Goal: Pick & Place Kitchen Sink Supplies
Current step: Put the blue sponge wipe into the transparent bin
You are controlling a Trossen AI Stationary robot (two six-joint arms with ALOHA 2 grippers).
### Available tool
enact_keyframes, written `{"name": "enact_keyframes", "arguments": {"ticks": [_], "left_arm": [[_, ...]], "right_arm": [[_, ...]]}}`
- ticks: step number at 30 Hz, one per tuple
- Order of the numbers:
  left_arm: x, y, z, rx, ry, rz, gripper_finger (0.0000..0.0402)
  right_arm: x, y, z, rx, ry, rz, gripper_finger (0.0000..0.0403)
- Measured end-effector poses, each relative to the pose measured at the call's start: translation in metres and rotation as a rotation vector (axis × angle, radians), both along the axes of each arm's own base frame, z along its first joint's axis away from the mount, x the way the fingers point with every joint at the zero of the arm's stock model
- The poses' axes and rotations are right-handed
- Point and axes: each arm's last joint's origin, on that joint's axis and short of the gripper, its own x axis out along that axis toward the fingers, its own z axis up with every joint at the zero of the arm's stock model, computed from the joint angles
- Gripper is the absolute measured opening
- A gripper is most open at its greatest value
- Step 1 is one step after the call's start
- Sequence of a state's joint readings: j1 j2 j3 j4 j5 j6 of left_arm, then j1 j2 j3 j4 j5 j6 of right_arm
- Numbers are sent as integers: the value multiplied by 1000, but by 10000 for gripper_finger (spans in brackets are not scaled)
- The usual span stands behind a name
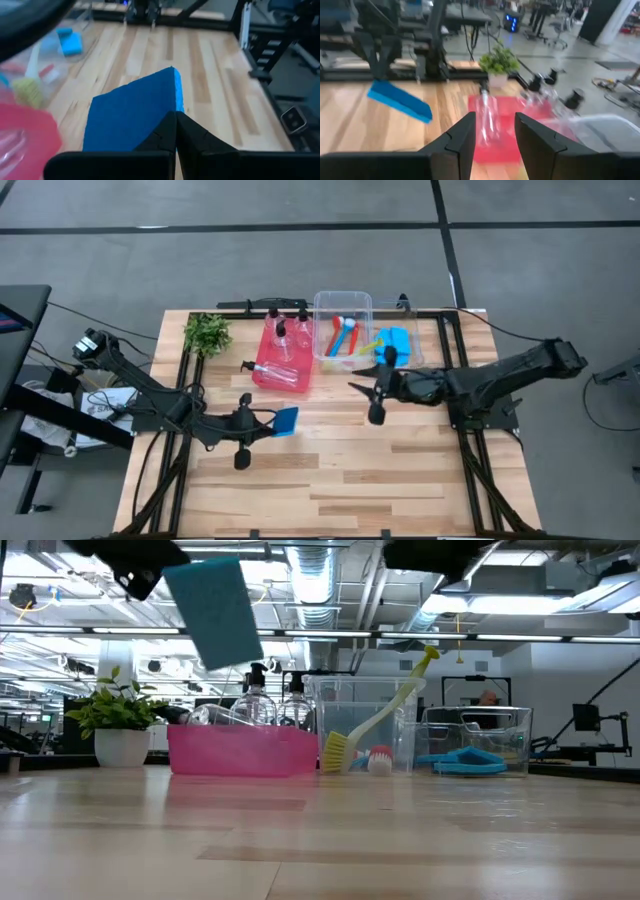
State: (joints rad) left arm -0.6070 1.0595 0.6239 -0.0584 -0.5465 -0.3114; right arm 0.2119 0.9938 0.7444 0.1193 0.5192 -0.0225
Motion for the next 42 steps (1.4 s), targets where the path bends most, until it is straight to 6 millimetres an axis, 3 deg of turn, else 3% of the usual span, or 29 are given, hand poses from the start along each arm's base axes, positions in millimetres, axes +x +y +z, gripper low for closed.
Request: {"name": "enact_keyframes", "arguments": {"ticks": [8,20,29,42], "left_arm": [[3,-2,8,-29,-73,-9,3],[5,-2,12,-56,-112,-5,3],[11,7,13,-64,-130,45,3],[13,10,15,-67,-140,18,3]], "right_arm": [[30,14,-9,-64,-64,91,144],[56,24,-27,-99,-59,141,269],[94,37,-24,-203,-24,284,270],[135,46,-30,-240,53,292,270]]}}
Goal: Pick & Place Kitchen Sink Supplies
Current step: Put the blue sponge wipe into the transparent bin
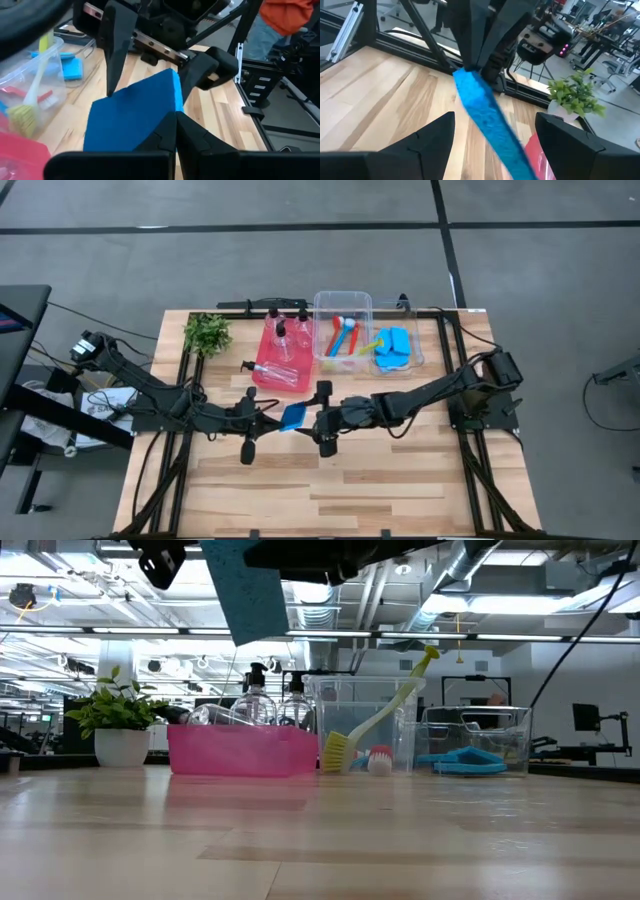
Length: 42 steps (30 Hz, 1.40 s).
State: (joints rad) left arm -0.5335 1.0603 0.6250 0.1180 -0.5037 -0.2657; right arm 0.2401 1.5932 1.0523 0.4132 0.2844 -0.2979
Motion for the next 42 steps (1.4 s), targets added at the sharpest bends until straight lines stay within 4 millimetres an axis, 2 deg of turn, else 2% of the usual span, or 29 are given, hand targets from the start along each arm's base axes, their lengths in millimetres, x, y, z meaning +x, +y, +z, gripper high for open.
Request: {"name": "enact_keyframes", "arguments": {"ticks": [5,8,12,17,18,21,25,30,35,42], "left_arm": [[0,0,1,-6,-10,0,3],[1,0,2,-8,-19,-1,3],[1,1,2,-10,-23,8,3],[4,5,4,-18,-37,31,3],[4,6,4,-22,-42,36,4],[6,9,6,-35,-60,45,16],[9,16,6,-34,-62,77,56],[6,28,16,-46,-102,129,109],[-5,42,32,-78,-179,172,138],[-15,48,44,-115,-246,183,144]], "right_arm": [[2,-3,4,5,-10,6,268],[2,-4,4,6,-4,8,252],[2,-4,3,12,3,7,184],[2,-3,3,11,10,12,34],[1,-3,3,12,14,15,19],[-1,-4,4,37,22,19,18],[-10,-6,14,31,42,17,6],[-35,-12,34,44,90,-2,4],[-67,-21,57,109,101,-80,3],[-138,-45,103,282,-49,-373,2]]}}
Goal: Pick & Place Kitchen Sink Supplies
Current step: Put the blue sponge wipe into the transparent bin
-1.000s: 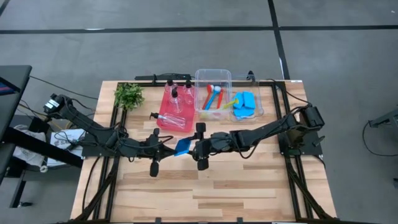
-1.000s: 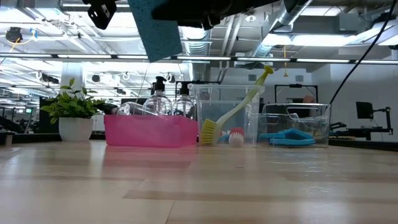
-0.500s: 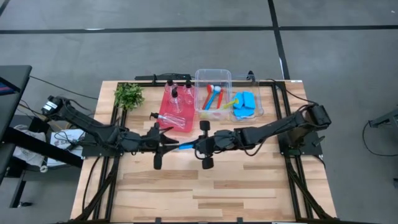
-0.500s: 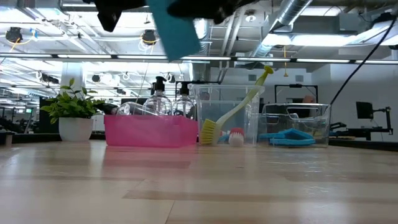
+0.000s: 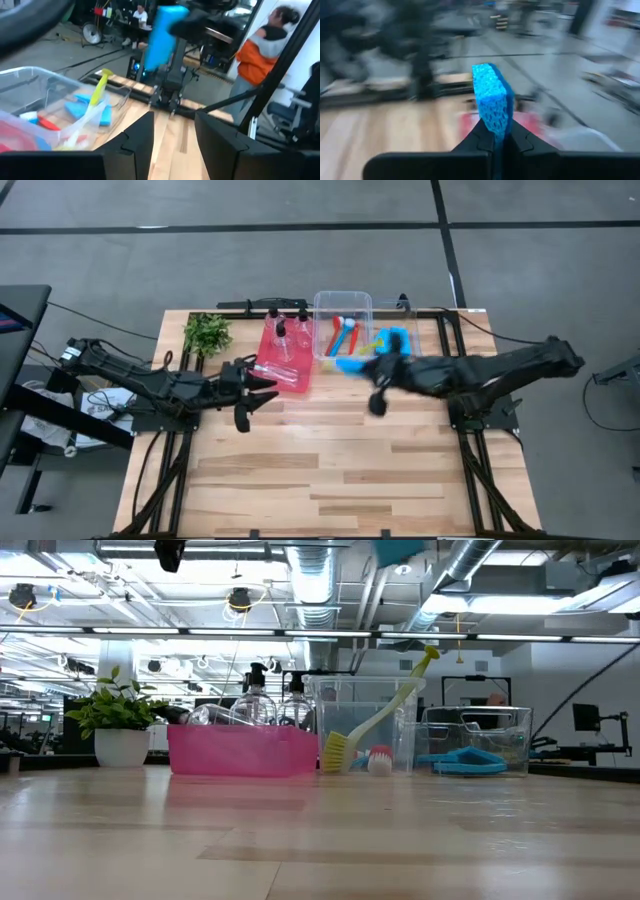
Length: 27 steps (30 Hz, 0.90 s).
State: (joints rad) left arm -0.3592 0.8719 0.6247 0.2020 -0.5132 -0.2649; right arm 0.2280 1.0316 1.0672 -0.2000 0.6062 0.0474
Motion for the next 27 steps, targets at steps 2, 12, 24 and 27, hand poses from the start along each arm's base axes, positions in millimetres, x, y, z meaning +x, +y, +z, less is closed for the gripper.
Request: {"name": "enact_keyframes", "arguments": {"ticks": [2,12,24,27], "left_arm": [[0,0,3,-10,-27,-1,144],[0,1,6,3,-60,3,144],[0,0,7,-27,-71,-1,144],[0,0,7,-38,-73,-1,144]], "right_arm": [[-21,-8,6,26,-15,-134,2],[-51,-64,-22,148,144,-639,1],[-33,-105,-61,339,395,-788,16],[-30,-106,-68,368,443,-793,50]]}}
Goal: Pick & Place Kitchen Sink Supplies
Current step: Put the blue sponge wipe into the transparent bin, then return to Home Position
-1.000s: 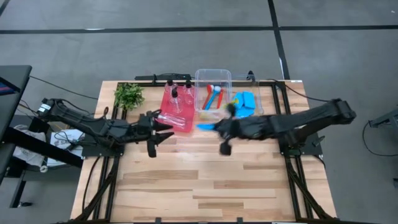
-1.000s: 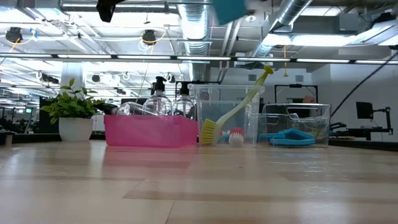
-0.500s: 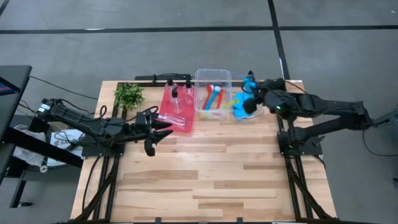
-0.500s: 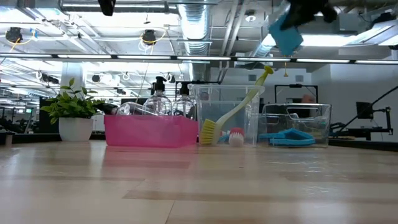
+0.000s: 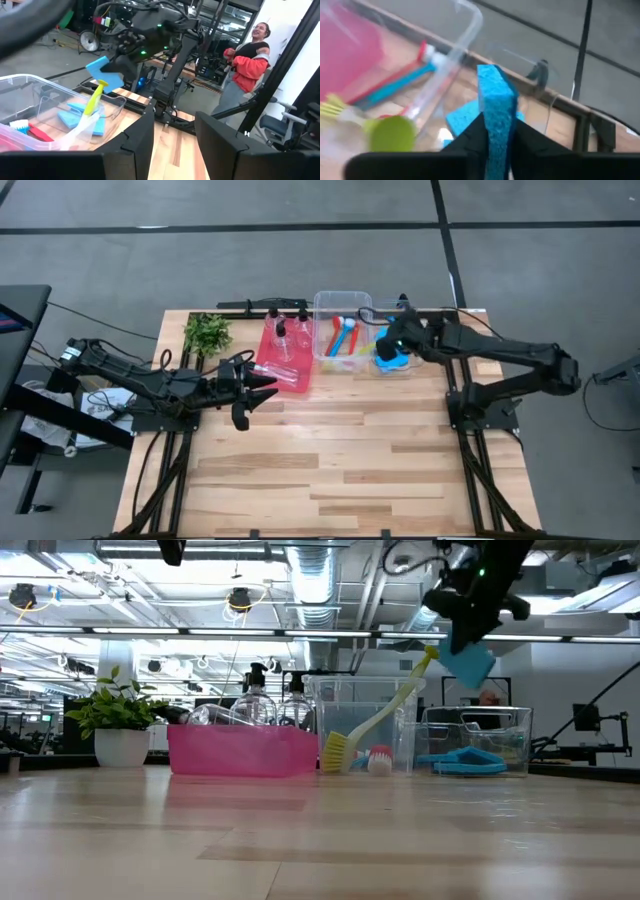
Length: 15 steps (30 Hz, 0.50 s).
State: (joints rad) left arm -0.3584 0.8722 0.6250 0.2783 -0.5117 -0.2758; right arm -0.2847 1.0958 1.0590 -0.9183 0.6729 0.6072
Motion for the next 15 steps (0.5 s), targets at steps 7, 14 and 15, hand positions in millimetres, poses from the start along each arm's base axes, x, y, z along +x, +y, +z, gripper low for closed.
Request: {"name": "enact_keyframes", "arguments": {"ticks": [7,14,15], "left_arm": [[0,0,0,0,-4,0,144],[-1,0,2,-3,-16,0,144],[-1,1,3,0,-18,0,144]], "right_arm": [[-1,0,0,2,6,2,156],[-17,8,11,-13,-59,4,216],[-19,11,14,-22,-75,8,220]]}}
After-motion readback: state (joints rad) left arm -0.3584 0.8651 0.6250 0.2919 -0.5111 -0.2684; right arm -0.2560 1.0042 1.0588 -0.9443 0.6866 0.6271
